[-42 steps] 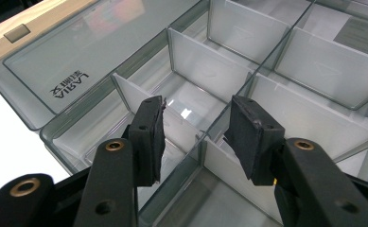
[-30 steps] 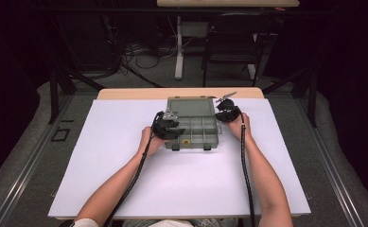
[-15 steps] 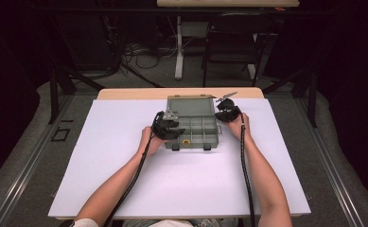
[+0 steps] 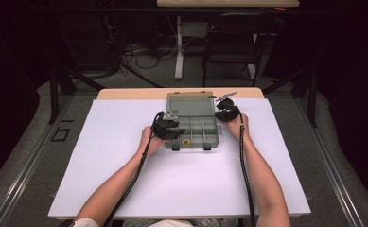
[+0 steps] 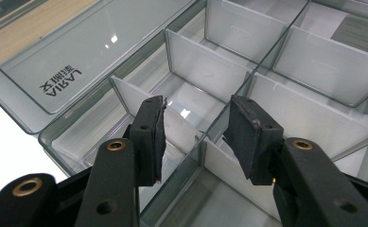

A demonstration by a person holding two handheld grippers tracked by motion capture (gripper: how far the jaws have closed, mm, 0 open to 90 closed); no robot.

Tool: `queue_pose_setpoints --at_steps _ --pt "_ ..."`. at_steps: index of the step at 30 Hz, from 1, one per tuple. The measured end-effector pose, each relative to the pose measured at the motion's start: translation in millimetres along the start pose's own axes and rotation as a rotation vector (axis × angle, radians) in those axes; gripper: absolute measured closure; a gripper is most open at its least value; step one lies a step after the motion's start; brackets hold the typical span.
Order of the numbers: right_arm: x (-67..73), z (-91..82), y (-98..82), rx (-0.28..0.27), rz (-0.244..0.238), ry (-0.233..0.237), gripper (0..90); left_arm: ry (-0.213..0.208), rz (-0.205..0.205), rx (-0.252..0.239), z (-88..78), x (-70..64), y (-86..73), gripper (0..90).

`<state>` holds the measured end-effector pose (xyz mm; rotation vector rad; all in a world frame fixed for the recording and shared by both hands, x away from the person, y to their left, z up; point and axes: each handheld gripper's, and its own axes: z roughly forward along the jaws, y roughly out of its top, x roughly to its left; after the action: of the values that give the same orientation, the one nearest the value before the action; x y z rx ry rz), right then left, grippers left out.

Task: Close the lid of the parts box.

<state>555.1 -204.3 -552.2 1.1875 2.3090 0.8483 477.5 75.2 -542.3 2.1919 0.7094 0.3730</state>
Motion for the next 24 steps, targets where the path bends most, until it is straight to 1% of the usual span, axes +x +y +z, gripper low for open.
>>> queue_pose_setpoints --at_steps 8,11,13,24 --pt "-0.1 1.6 0.7 -0.01 -0.002 -0.011 90.0 -0.001 -0.001 -0.002 0.1 0.0 -0.2 57.2" --pt "-0.6 1.8 2.2 -0.007 0.009 -0.009 90.0 0.0 0.0 -0.002 0.0 0.0 -0.2 57.2" --pt "-1.2 2.1 3.4 -0.008 -0.001 -0.012 90.0 0.0 0.0 -0.002 0.0 -0.1 -0.2 57.2" --pt "-2.3 0.0 7.7 -0.025 0.001 -0.024 90.0 0.002 0.001 -0.001 -0.1 -0.3 -0.2 57.2"
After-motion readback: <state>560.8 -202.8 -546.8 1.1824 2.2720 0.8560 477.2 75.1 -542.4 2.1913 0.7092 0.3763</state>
